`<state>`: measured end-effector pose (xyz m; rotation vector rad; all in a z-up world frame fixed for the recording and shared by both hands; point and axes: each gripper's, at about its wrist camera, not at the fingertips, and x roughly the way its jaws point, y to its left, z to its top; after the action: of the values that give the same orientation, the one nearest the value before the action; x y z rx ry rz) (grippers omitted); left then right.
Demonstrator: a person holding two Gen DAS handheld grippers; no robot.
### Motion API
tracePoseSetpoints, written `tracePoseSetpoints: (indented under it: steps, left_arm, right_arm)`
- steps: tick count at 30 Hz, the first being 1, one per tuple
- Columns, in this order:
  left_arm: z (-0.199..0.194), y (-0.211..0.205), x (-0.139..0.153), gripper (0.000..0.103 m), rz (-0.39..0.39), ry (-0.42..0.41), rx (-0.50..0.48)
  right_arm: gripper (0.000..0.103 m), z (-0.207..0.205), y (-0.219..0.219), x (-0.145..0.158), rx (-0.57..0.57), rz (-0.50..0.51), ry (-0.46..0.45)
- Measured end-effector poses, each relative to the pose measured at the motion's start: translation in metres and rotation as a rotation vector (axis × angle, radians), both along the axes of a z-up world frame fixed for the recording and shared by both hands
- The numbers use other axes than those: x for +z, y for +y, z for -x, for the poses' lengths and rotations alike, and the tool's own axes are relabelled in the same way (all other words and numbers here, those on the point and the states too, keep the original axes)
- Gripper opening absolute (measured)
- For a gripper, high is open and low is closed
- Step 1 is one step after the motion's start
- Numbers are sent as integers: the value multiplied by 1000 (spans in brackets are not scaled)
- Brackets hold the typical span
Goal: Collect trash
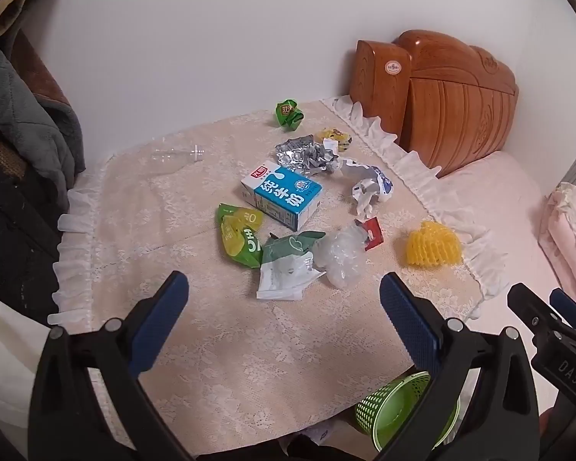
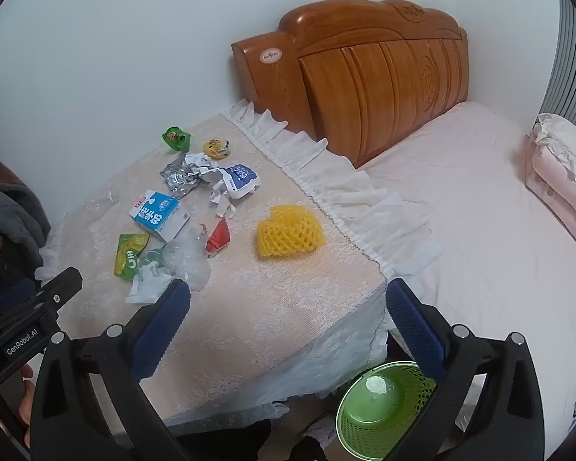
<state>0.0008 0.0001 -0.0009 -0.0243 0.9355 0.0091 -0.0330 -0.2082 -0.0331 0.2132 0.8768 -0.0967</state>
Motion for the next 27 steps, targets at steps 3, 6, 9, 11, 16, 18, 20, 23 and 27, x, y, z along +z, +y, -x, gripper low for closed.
tracePoseSetpoints:
  steps: [3,6,9,11,16,18,20,23,27]
  left_arm:
    - [0,0,0,95,1,-1,0]
    - [0,0,0,95,3,2,-1]
    - [0,0,0,95,2,4,-1]
    - [0,0,0,95,1,5,-1]
    - [0,0,0,95,2,8,1]
    - [1,-2,-2,95,3,8,0]
    - [1,-2,-2,95,3,8,1]
    - [0,-2,-2,95,3,12,0]
    - [-1,-1,-7,95,5,13,0]
  right_arm:
    - [101,1,-4,0,0,0,-1]
    - [101,2,-6,0,-2,0,0]
    - [101,2,-7,0,-2,0,0]
    - [101,1,-7,-2,-2,-1,1]
    - [101,1,-7,-2,-2,-2,3]
    - [101,0,-7,-2,-3,-1,4]
    - [101,0,-8,-3,-2,-1,4]
    - [101,0,-8,-3,-2,0,4]
    - [101,1,-7,-2,-1,0,6]
